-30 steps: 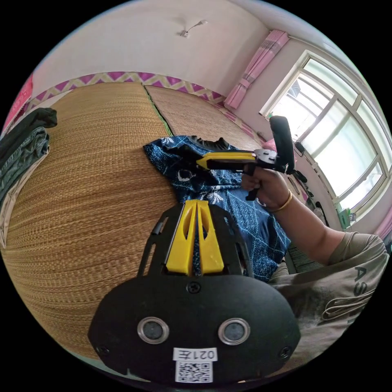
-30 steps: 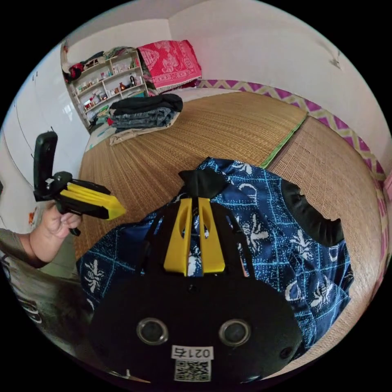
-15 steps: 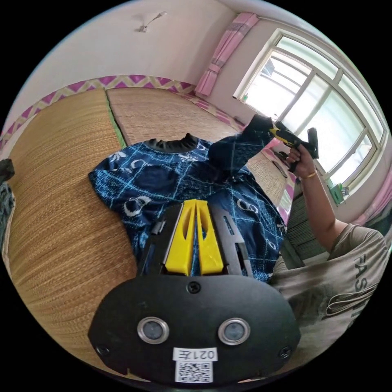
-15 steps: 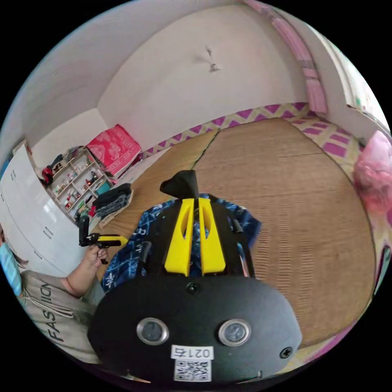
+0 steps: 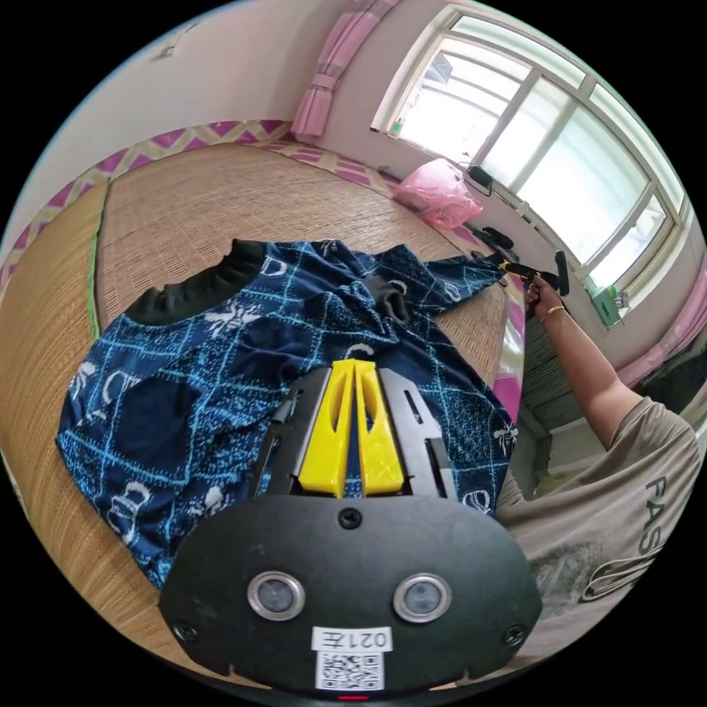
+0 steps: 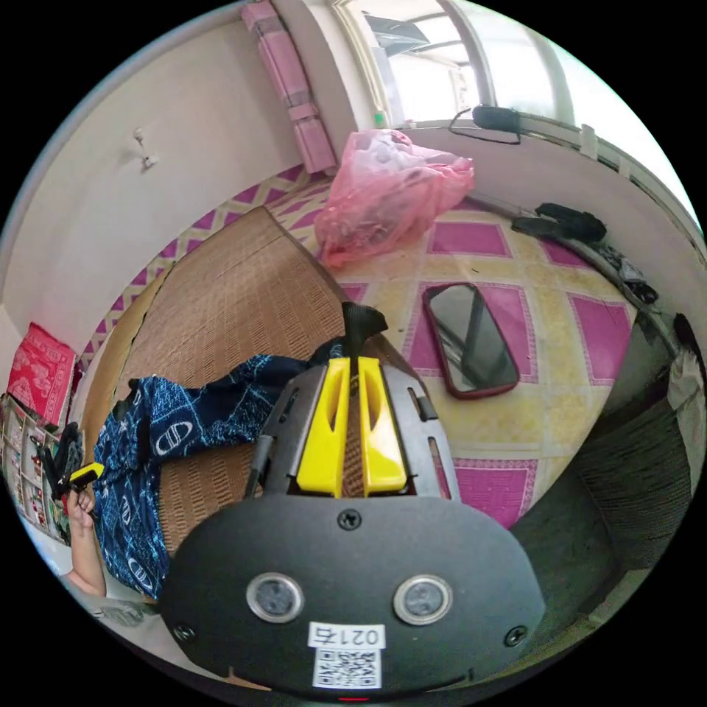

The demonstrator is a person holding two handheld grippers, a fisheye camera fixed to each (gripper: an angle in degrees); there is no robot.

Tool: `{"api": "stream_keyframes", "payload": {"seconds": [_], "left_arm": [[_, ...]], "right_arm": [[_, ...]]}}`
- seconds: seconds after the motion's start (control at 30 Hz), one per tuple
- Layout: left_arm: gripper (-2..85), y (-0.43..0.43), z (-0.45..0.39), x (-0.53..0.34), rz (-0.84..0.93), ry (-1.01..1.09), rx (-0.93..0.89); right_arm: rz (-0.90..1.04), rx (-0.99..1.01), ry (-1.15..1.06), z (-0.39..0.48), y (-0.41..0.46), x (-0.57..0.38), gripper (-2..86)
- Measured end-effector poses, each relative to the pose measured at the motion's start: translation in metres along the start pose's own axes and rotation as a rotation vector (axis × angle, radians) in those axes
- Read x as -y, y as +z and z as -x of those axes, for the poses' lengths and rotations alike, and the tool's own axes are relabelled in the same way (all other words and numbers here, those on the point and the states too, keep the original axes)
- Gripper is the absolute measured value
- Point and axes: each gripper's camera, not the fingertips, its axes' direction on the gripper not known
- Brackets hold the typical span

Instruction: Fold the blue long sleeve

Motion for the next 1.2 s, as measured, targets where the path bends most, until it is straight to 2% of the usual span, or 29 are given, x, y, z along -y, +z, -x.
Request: {"api": "stream_keyframes", "payload": {"seconds": [0.13, 0.3, 0.4, 0.5, 0.6, 0.7, 0.87, 1.0, 1.1, 1.2], "left_arm": [[2.3, 0.037, -0.033, 0.030, 0.012, 0.087, -0.031], [10.3, 0.087, -0.072, 0.064, 0.032, 0.181, 0.090], [13.1, 0.115, -0.094, 0.079, 0.052, 0.235, 0.119], [12.2, 0.139, -0.115, 0.087, 0.065, 0.292, 0.158], [5.9, 0.168, -0.126, 0.089, 0.099, 0.279, 0.314], [0.3, 0.173, -0.116, 0.085, 0.051, 0.206, 0.223], [-0.9, 0.111, -0.054, 0.051, -0.192, -0.047, -0.075], [-0.9, 0.022, -0.006, -0.010, -0.365, -0.127, -0.153], [-1.0, -0.055, 0.044, -0.081, -0.445, -0.242, -0.067], [-1.0, -0.114, 0.086, -0.165, -0.474, -0.366, 0.125]], "right_arm": [[-0.014, 0.064, 0.063, -0.067, -0.001, -0.017, 1.4], [0.039, 0.087, 0.064, -0.101, 0.008, -0.038, 4.7], [0.001, 0.174, 0.114, -0.125, -0.006, -0.058, 6.5], [-0.055, 0.247, 0.120, -0.137, -0.030, -0.082, 6.1], [-0.067, 0.303, 0.079, -0.137, -0.051, -0.108, 5.7], [-0.078, 0.344, 0.037, -0.130, -0.073, -0.135, 5.1], [-0.116, 0.421, -0.008, -0.113, -0.121, -0.183, 2.2], [-0.132, 0.469, -0.022, -0.098, -0.153, -0.208, 0.4], [-0.090, 0.464, -0.012, -0.084, -0.169, -0.225, -0.3], [-0.014, 0.445, -0.018, -0.063, -0.177, -0.240, -0.6]]}}
